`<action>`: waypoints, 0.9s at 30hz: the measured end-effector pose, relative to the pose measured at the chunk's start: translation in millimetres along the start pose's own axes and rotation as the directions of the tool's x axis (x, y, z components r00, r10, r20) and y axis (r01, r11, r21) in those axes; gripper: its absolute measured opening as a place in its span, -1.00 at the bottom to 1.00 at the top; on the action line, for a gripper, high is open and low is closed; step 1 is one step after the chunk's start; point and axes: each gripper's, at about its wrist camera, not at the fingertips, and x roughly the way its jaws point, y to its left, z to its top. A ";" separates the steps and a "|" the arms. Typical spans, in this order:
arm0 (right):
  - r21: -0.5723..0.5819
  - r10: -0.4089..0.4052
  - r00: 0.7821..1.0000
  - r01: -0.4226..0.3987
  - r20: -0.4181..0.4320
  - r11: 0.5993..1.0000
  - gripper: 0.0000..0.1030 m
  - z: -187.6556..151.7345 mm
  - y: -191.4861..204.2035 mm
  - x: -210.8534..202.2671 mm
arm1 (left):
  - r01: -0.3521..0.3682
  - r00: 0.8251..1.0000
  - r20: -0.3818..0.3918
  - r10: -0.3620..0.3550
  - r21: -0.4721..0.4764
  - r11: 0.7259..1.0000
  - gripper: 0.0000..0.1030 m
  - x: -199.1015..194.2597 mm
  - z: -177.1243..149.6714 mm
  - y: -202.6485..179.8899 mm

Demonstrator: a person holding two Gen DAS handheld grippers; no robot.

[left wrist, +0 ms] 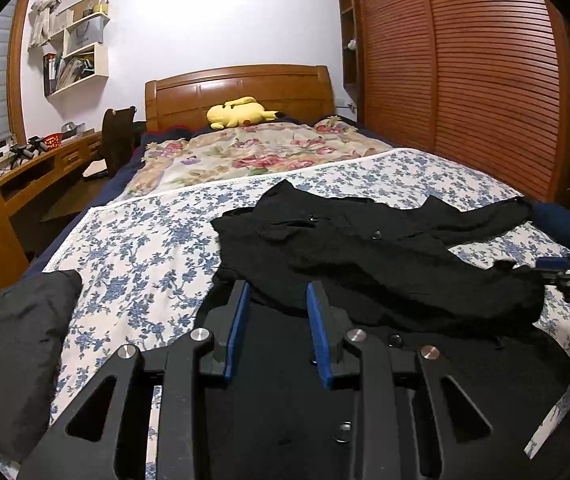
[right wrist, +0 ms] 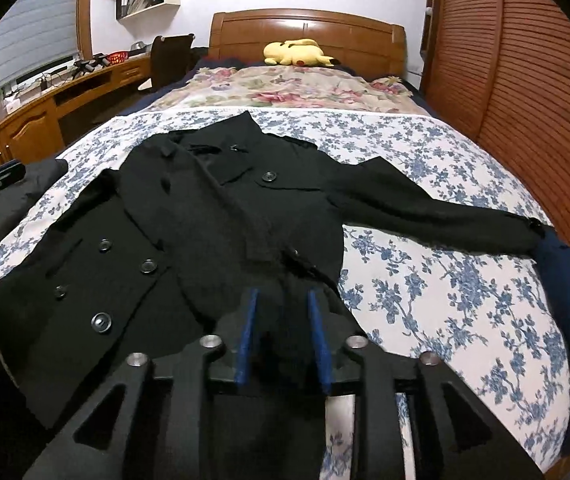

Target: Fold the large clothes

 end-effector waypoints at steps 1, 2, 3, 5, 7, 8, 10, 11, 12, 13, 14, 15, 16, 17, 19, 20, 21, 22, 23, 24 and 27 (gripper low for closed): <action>-0.002 -0.026 1.000 0.026 -0.005 1.000 -0.29 1.6 -1.0 5.4 | 0.002 1.000 -0.001 -0.002 0.003 1.000 -0.41 0.4 -0.1 -1.1; -0.004 -0.042 0.999 0.042 0.000 0.999 -0.26 3.0 -1.9 6.8 | 0.007 1.000 0.000 -0.007 0.004 1.000 -0.41 0.7 -0.1 -2.5; -0.004 -0.049 0.999 0.049 0.005 0.999 -0.24 2.4 -1.2 0.7 | 0.011 1.000 0.000 -0.011 0.003 1.000 -0.41 0.9 0.0 -3.4; 0.003 -0.060 0.998 0.060 0.005 0.998 -0.17 0.2 -2.5 3.6 | 0.018 1.000 -0.001 -0.018 0.004 1.000 -0.41 1.0 -0.1 -4.9; 0.006 -0.043 0.999 0.043 -0.006 0.999 -0.17 -1.7 -2.3 6.8 | 0.021 1.000 -0.003 -0.021 0.004 1.000 -0.41 1.6 -0.1 -6.0; 0.005 -0.038 0.999 0.038 -0.013 0.999 -0.17 -3.0 -3.6 9.6 | 0.025 1.000 -0.004 -0.025 0.001 1.000 -0.41 1.5 -0.2 -6.1; 0.005 -0.043 0.998 0.043 -0.036 0.999 -0.17 -7.0 -5.4 18.7 | 0.031 0.999 -0.006 -0.031 -0.002 1.000 -0.41 1.6 -0.3 -7.0; 0.011 -0.045 0.998 0.046 -0.052 0.999 -0.17 -9.9 -8.1 23.0 | 0.036 0.999 -0.007 -0.036 -0.003 0.999 -0.41 1.6 -0.4 -6.8; 0.024 -0.040 0.996 0.042 -0.076 0.999 -0.17 -13.0 -11.0 30.1 | 0.040 0.999 -0.008 -0.040 -0.003 0.999 -0.41 1.5 -0.5 -6.8; 0.040 -0.024 0.994 0.028 -0.102 0.999 -0.17 -16.1 -13.9 36.9 | 0.046 0.999 -0.010 -0.046 -0.002 0.999 -0.41 1.6 -0.6 -6.7; 0.057 0.002 0.992 0.006 -0.125 0.998 -0.17 -19.4 -16.0 43.0 | 0.049 0.999 -0.011 -0.049 -0.001 0.999 -0.41 1.5 -0.9 -7.0; 0.069 0.022 0.989 -0.012 -0.143 0.998 -0.17 -22.5 -17.5 48.4 | 0.056 0.998 -0.013 -0.056 -0.001 0.998 -0.41 1.4 -1.0 -6.5; 0.079 0.032 0.987 -0.020 -0.157 0.997 -0.17 -24.8 -19.1 52.4 | 0.062 0.998 -0.014 -0.062 -0.002 0.998 -0.41 1.7 -0.8 -5.6; 0.095 0.045 0.985 -0.029 -0.168 0.995 -0.17 -26.6 -21.2 55.5 | 0.073 0.997 -0.018 -0.074 -0.005 0.997 -0.41 1.8 -0.8 -5.1; 0.119 0.068 0.981 -0.047 -0.180 0.992 -0.17 -28.1 -24.5 59.3 | 0.089 0.996 -0.021 -0.090 -0.009 0.996 -0.41 2.3 -0.4 -5.3; 0.126 0.078 0.980 -0.056 -0.181 0.991 -0.17 -28.9 -25.4 60.4 | 0.100 0.995 -0.022 -0.101 -0.013 0.995 -0.41 2.1 0.0 -5.0; 0.129 0.088 0.979 -0.065 -0.181 0.990 -0.17 -29.2 -25.6 60.6 | 0.107 0.994 -0.022 -0.107 -0.014 0.994 -0.41 2.2 0.6 -5.7; 0.130 0.099 0.978 -0.076 -0.183 0.989 -0.17 -29.1 -26.0 61.8 | 0.113 0.993 -0.022 -0.113 -0.011 0.994 -0.41 2.1 1.1 -6.5; 0.128 0.107 0.977 -0.084 -0.187 0.988 -0.17 -29.0 -26.0 62.9 | 0.115 0.993 -0.020 -0.116 -0.008 0.993 -0.41 1.8 1.3 -7.4; 0.125 0.119 0.975 -0.096 -0.190 0.988 -0.17 -28.7 -25.6 63.7 | 0.118 0.993 -0.019 -0.118 -0.005 0.993 -0.41 1.4 1.4 -8.1; 0.102 0.165 0.968 -0.148 -0.187 0.984 -0.67 -27.6 -22.3 63.9 | 0.132 0.991 -0.015 -0.132 0.002 0.991 -0.41 0.1 2.0 -10.2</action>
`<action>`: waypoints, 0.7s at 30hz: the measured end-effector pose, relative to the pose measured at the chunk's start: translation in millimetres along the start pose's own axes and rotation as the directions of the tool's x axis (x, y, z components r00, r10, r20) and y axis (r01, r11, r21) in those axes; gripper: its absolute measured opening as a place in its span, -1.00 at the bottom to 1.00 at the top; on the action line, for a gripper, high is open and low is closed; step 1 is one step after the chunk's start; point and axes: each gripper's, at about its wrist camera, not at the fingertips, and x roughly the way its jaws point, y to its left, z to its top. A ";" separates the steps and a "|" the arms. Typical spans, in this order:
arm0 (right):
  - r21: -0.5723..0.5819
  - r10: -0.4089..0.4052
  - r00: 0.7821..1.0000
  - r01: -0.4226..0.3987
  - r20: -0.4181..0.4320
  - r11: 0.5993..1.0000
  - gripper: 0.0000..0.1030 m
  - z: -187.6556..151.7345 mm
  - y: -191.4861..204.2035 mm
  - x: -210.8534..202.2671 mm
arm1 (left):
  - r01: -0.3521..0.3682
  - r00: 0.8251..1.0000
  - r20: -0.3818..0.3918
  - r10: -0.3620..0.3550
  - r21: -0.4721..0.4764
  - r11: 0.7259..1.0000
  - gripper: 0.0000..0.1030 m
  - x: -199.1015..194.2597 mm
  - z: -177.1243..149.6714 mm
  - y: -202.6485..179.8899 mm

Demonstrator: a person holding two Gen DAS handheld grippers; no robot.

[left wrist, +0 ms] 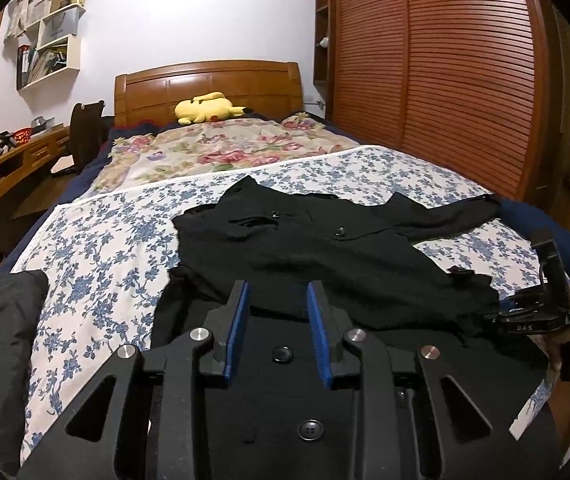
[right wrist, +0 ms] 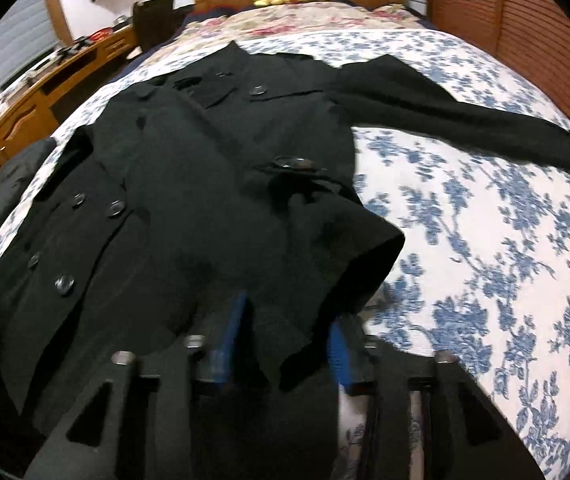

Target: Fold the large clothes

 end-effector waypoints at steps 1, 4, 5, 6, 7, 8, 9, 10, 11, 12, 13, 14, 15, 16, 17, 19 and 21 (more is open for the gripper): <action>-0.007 0.014 1.000 -0.014 0.009 1.000 -0.77 0.6 0.1 -2.0 | 0.002 1.000 0.001 -0.002 0.003 1.000 -0.40 -0.4 0.1 -0.6; -0.030 0.059 0.997 -0.057 0.056 0.998 -0.86 3.2 5.3 -19.1 | 0.005 1.000 0.002 -0.005 0.013 1.000 -0.40 -0.6 -0.9 -2.8; -0.037 0.079 0.994 -0.077 0.069 0.996 -0.87 4.0 7.5 -25.8 | 0.011 1.000 -0.002 -0.011 0.014 1.000 -0.37 -0.2 -1.3 -3.5; -0.044 0.095 0.993 -0.092 0.076 0.995 -0.87 4.6 9.5 -31.0 | 0.020 1.000 -0.004 -0.020 0.015 1.000 -0.36 -0.2 -1.4 -3.2; -0.051 0.109 0.991 -0.105 0.082 0.993 -0.87 4.4 12.3 -36.5 | 0.027 1.000 -0.005 -0.027 0.015 1.000 -0.36 -0.1 -1.7 -3.3; -0.059 0.124 0.989 -0.119 0.085 0.991 -0.87 3.6 15.5 -41.7 | 0.028 1.000 -0.006 -0.028 0.017 0.999 -0.36 0.0 -2.0 -3.6; -0.070 0.137 0.987 -0.132 0.085 0.989 -0.87 2.0 18.9 -45.6 | 0.031 1.000 -0.005 -0.031 0.017 0.999 -0.36 -0.2 -1.8 -3.7; -0.080 0.146 0.986 -0.139 0.084 0.987 -0.87 0.0 22.7 -49.2 | 0.035 0.999 -0.005 -0.035 0.015 0.999 -0.35 -0.5 -1.8 -3.8; -0.090 0.154 0.985 -0.146 0.081 0.985 -0.87 -3.3 26.5 -52.4 | 0.043 0.999 -0.006 -0.043 0.011 0.999 -0.34 -0.7 -1.8 -3.4; -0.096 0.161 0.984 -0.153 0.076 0.983 -0.87 -5.8 29.5 -54.1 | 0.050 0.999 -0.006 -0.050 0.008 0.999 -0.33 -0.6 -1.4 -3.3; -0.098 0.166 0.984 -0.158 0.071 0.983 -0.87 -8.1 31.5 -54.9 | 0.056 0.998 -0.007 -0.056 0.004 0.998 -0.32 -0.7 -1.3 -3.1; -0.095 0.167 0.984 -0.160 0.065 0.982 -0.87 -10.3 32.0 -54.2 | 0.059 0.998 -0.007 -0.059 0.002 0.998 -0.31 -0.7 -1.1 -2.9; -0.092 0.164 0.985 -0.158 0.060 0.983 -0.87 -11.3 31.7 -52.5 | 0.058 0.998 -0.010 -0.058 0.003 0.998 -0.31 0.0 -1.5 -3.5; -0.091 0.154 0.986 -0.148 0.058 0.985 -0.87 -11.9 30.3 -51.5 | 0.058 0.998 -0.012 -0.058 0.004 0.998 -0.31 0.6 -1.8 -4.0; -0.088 0.143 0.988 -0.137 0.061 0.987 -0.86 -12.2 28.6 -52.2 | 0.058 0.998 -0.015 -0.057 0.006 0.998 -0.30 1.2 -2.2 -4.6; -0.075 0.115 0.991 -0.111 0.064 0.991 -0.81 -10.9 25.0 -52.9 | 0.059 0.998 -0.018 -0.059 0.010 0.998 -0.30 2.1 -2.9 -5.1; -0.080 0.061 0.995 -0.055 0.075 0.995 -0.76 -9.3 22.2 -54.9 | 0.056 0.998 -0.025 -0.055 0.018 0.998 -0.30 3.4 -3.3 -6.5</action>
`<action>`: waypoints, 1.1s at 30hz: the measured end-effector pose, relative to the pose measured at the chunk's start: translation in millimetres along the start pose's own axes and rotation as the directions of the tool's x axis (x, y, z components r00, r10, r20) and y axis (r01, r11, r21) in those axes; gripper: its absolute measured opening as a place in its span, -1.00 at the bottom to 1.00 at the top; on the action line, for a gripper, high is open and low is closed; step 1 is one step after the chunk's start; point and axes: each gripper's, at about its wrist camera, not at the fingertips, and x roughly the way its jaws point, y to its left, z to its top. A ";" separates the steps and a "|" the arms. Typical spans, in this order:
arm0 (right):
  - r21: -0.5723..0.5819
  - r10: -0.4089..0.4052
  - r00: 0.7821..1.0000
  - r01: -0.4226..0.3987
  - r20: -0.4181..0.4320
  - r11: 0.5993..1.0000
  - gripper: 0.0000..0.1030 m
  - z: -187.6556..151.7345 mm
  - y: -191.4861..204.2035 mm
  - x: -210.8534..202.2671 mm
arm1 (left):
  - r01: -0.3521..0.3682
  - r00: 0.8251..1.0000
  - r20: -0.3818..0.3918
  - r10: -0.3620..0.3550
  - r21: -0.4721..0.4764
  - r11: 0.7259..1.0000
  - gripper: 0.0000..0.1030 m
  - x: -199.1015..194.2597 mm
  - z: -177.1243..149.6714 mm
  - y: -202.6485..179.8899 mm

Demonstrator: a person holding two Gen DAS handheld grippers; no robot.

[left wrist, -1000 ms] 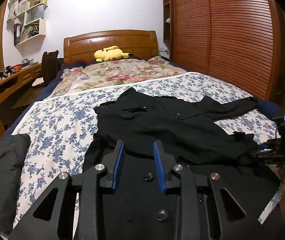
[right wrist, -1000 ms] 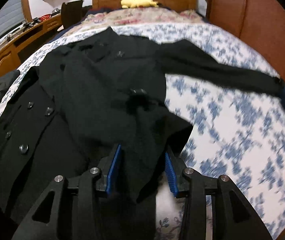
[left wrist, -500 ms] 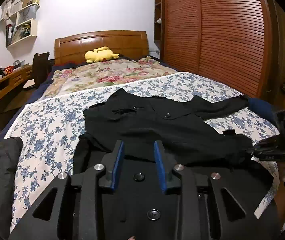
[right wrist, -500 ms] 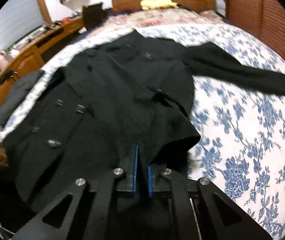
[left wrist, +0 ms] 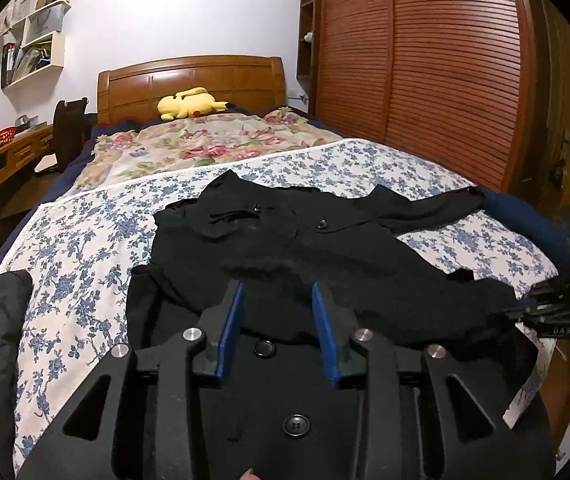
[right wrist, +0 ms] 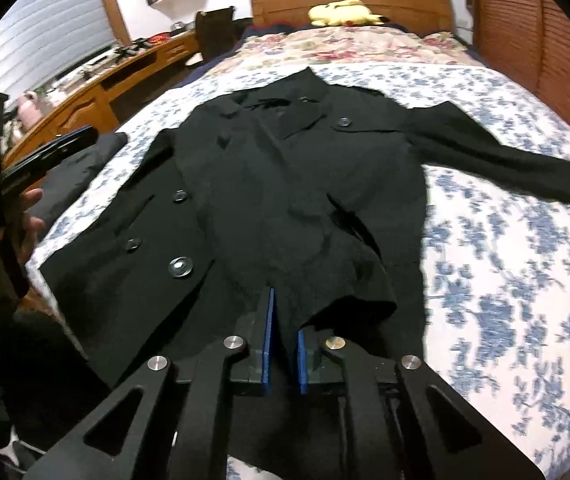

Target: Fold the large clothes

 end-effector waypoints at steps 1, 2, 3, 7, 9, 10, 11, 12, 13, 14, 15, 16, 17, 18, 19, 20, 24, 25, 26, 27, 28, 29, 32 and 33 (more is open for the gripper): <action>-0.010 -0.021 1.000 0.021 0.006 1.000 -0.73 1.8 1.4 -0.6 | -0.002 1.000 -0.001 0.002 0.003 1.000 -0.30 0.4 -0.4 -0.3; -0.021 -0.038 0.999 0.038 0.018 0.999 -0.71 2.8 2.2 -2.8 | -0.006 1.000 -0.003 0.006 0.007 1.000 -0.30 0.9 -0.7 -1.4; -0.030 -0.053 0.998 0.054 0.027 0.998 -0.69 3.6 3.0 -5.0 | -0.008 1.000 -0.004 0.008 0.008 1.000 -0.30 1.3 -0.7 -1.5; -0.061 -0.095 0.993 0.099 0.072 0.993 -0.47 4.9 5.3 -12.9 | -0.011 1.000 -0.001 0.011 0.015 1.000 -0.30 2.7 -0.4 -5.6; -0.072 -0.091 0.992 0.098 0.090 0.993 -0.45 6.1 4.8 -11.4 | -0.014 1.000 -0.001 0.014 0.022 1.000 -0.29 4.0 -0.2 -8.0; -0.075 -0.085 0.992 0.093 0.094 0.993 -0.44 7.2 4.1 -8.6 | -0.016 1.000 -0.001 0.016 0.024 1.000 -0.29 5.2 -0.3 -8.8; -0.077 -0.076 0.992 0.083 0.096 0.994 -0.42 8.3 4.1 -3.7 | -0.017 1.000 -0.004 0.017 0.027 0.999 -0.29 6.7 -0.3 -10.3; -0.078 -0.065 0.994 0.072 0.092 0.994 -0.42 9.1 1.7 3.2 | -0.018 1.000 -0.007 0.018 0.029 0.999 -0.29 8.7 -0.3 -11.7; -0.077 -0.058 0.995 0.064 0.083 0.995 -0.42 8.2 2.7 10.4 | -0.017 1.000 -0.008 0.018 0.029 0.999 -0.29 10.7 -0.3 -13.0; -0.075 -0.050 0.997 0.055 0.065 0.996 -0.41 9.4 1.5 19.5 | -0.018 1.000 -0.011 0.018 0.029 0.999 -0.29 13.1 -0.1 -14.7; -0.072 -0.044 0.998 0.047 0.046 0.996 -0.41 9.6 -1.6 28.8 | -0.018 1.000 -0.013 0.018 0.029 0.999 -0.29 15.3 -0.2 -16.3; -0.070 -0.041 0.999 0.043 0.034 0.997 -0.41 9.6 -5.1 37.3 | -0.017 1.000 -0.016 0.018 0.030 0.999 -0.29 17.8 -0.2 -18.5; -0.067 -0.041 0.999 0.043 0.032 0.997 -0.41 10.7 -10.3 43.5 | -0.018 1.000 -0.018 0.019 0.033 0.999 -0.29 20.3 -0.4 -21.1; -0.062 -0.044 0.998 0.046 0.036 0.997 -0.41 11.5 -17.0 47.9 | -0.019 1.000 -0.021 0.020 0.035 0.999 -0.29 22.1 -0.5 -23.6; -0.054 -0.053 0.998 0.055 0.044 0.997 -0.41 13.6 -24.5 50.1 | -0.018 1.000 -0.023 0.019 0.038 0.999 -0.28 24.0 -0.4 -26.2; -0.046 -0.064 0.997 0.066 0.054 0.997 -0.41 17.1 -32.6 51.5 | -0.012 1.000 -0.023 0.013 0.042 0.999 -0.27 26.3 -0.7 -30.1; 0.002 -0.130 0.988 0.131 0.088 0.991 -0.17 35.6 -80.6 55.1 | 0.001 0.999 -0.037 0.000 0.052 0.999 -0.22 35.2 -0.9 -40.7; 0.018 -0.152 0.984 0.151 0.093 0.988 -0.05 40.5 -93.7 56.4 | 0.005 0.999 -0.040 -0.003 0.052 0.999 -0.21 37.7 -1.0 -43.1; 0.040 -0.171 0.980 0.168 0.098 0.985 0.04 46.9 -109.3 58.6 | 0.007 0.999 -0.044 -0.005 0.053 0.999 -0.20 40.0 -1.0 -44.9; 0.062 -0.185 0.978 0.180 0.099 0.982 0.06 52.1 -124.8 59.9 | 0.008 0.999 -0.046 -0.006 0.053 0.999 -0.19 42.2 -1.0 -46.7; 0.088 -0.206 0.974 0.198 0.096 0.976 0.11 57.7 -142.8 62.3 | 0.008 0.999 -0.048 -0.006 0.053 0.999 -0.18 44.6 -0.7 -48.5; 0.109 -0.226 0.970 0.215 0.094 0.970 0.16 63.3 -155.0 65.5 | 0.009 0.999 -0.051 -0.007 0.052 0.999 -0.18 47.2 -0.3 -50.0; 0.189 -0.269 0.960 0.250 0.079 0.950 0.26 75.5 -199.3 76.8 | 0.009 0.999 -0.052 -0.007 0.050 0.999 -0.17 52.5 1.4 -52.9; 0.221 -0.270 0.960 0.249 0.072 0.943 0.26 77.8 -214.6 82.0 | 0.008 0.999 -0.052 -0.005 0.051 0.999 -0.16 54.0 2.1 -54.3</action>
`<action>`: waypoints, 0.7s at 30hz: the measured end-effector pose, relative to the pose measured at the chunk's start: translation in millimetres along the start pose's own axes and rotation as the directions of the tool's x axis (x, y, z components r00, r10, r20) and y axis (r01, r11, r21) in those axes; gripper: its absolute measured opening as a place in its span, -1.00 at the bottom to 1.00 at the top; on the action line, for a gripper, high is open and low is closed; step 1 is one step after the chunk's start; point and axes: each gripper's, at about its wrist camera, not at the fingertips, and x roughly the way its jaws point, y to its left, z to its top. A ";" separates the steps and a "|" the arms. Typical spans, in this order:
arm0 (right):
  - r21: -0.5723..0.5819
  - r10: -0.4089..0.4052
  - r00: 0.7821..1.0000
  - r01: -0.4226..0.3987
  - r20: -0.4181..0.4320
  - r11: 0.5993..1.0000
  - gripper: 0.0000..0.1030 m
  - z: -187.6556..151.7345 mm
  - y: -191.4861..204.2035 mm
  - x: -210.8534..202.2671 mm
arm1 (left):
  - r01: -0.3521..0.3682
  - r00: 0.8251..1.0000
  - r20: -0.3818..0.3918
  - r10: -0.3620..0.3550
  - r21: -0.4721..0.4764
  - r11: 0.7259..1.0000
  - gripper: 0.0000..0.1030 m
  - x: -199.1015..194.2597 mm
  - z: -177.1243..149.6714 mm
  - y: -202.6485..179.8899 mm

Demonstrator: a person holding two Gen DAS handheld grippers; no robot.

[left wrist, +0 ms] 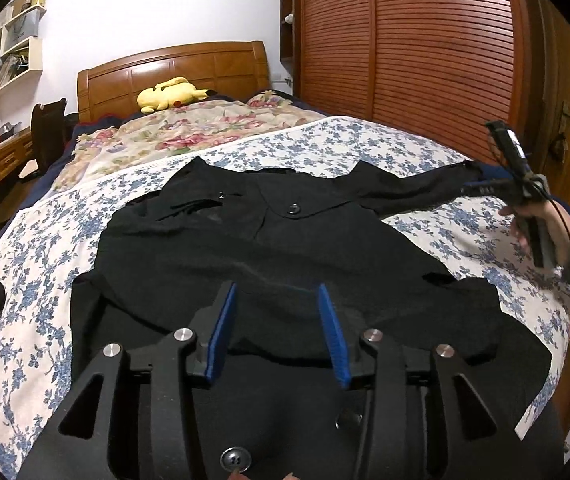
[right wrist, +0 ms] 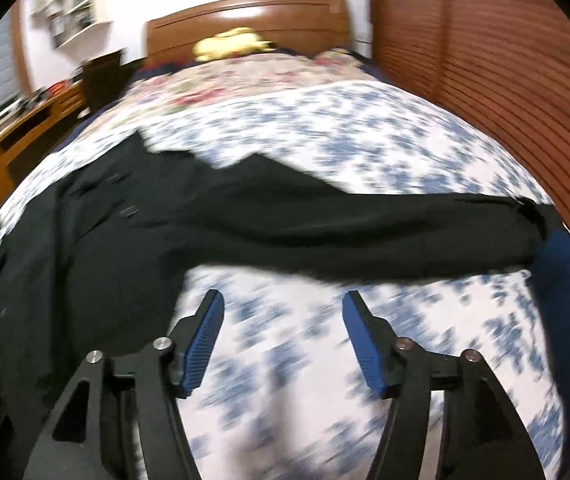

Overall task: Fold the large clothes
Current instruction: 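Move the right tool to the cuff of the still-extended sleeve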

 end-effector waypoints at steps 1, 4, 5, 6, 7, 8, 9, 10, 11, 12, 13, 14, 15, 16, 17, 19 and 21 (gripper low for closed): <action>0.032 0.000 1.000 0.000 -0.009 0.999 0.26 4.0 -10.4 9.2 | -0.004 1.000 0.003 0.004 0.000 1.000 -0.16 1.4 0.8 -0.9; 0.123 -0.027 0.999 0.031 -0.034 0.992 0.26 11.9 -39.0 34.0 | -0.003 1.000 0.004 0.003 -0.006 1.000 -0.16 6.0 3.0 -1.4; 0.150 -0.026 0.999 0.032 -0.037 0.988 0.26 15.4 -43.6 40.9 | 0.001 1.000 0.002 -0.001 -0.010 1.000 -0.16 7.7 3.8 -1.7; 0.177 -0.027 0.999 0.033 -0.039 0.984 0.26 16.5 -48.4 45.6 | 0.003 1.000 0.002 -0.003 -0.012 1.000 -0.16 9.7 4.8 -2.3; 0.203 -0.027 0.999 0.034 -0.041 0.979 0.26 18.3 -53.4 50.6 | 0.004 1.000 0.002 -0.004 -0.014 1.000 -0.15 10.9 5.5 -2.8; 0.228 -0.015 0.999 0.025 -0.044 0.973 0.26 18.9 -57.7 55.0 | 0.005 1.000 0.002 -0.005 -0.015 1.000 -0.15 12.2 6.1 -3.0; 0.252 -0.001 0.999 0.014 -0.052 0.968 0.26 18.8 -62.2 59.7 | 0.006 1.000 0.003 -0.006 -0.016 1.000 -0.15 13.4 6.8 -3.5; 0.270 0.000 0.998 0.018 -0.064 0.963 0.26 19.6 -65.6 65.1 | 0.007 1.000 0.002 -0.007 -0.017 1.000 -0.15 14.8 7.6 -4.1; 0.279 -0.009 0.997 0.029 -0.074 0.960 0.26 20.8 -67.0 68.7 | 0.010 1.000 0.001 -0.010 -0.018 1.000 -0.15 16.1 8.0 -4.9; 0.286 -0.018 0.997 0.040 -0.080 0.958 0.26 21.9 -67.4 70.6 | 0.012 1.000 -0.001 -0.012 -0.017 1.000 -0.15 17.5 8.3 -5.3; 0.295 -0.026 0.996 0.051 -0.087 0.954 0.26 22.9 -68.8 73.7 | 0.011 1.000 -0.003 -0.011 -0.015 1.000 -0.15 18.7 8.5 -6.2; 0.308 -0.029 0.995 0.058 -0.095 0.949 0.26 23.0 -69.8 77.0 | 0.009 1.000 -0.004 -0.009 -0.015 1.000 -0.15 19.2 8.5 -6.8; 0.321 -0.028 0.995 0.058 -0.099 0.945 0.26 23.5 -71.7 79.8 | 0.009 1.000 -0.005 -0.009 -0.015 1.000 -0.15 19.5 8.4 -7.1; 0.327 -0.029 0.994 0.062 -0.104 0.943 0.26 26.4 -72.9 84.2 | 0.011 1.000 -0.006 -0.011 -0.017 1.000 -0.15 19.8 8.3 -7.3; 0.329 -0.034 0.994 0.068 -0.107 0.942 0.26 27.7 -75.6 82.7 | 0.012 1.000 -0.007 -0.013 -0.018 1.000 -0.15 20.2 8.4 -7.2; 0.322 -0.050 0.991 0.087 -0.123 0.943 0.26 29.6 -71.0 87.8 | 0.012 1.000 -0.011 -0.012 -0.018 1.000 -0.15 20.5 8.7 -6.4; 0.326 -0.059 0.989 0.101 -0.138 0.940 0.26 33.1 -76.1 95.1 | 0.010 1.000 -0.011 -0.010 -0.019 1.000 -0.15 20.2 8.4 -5.3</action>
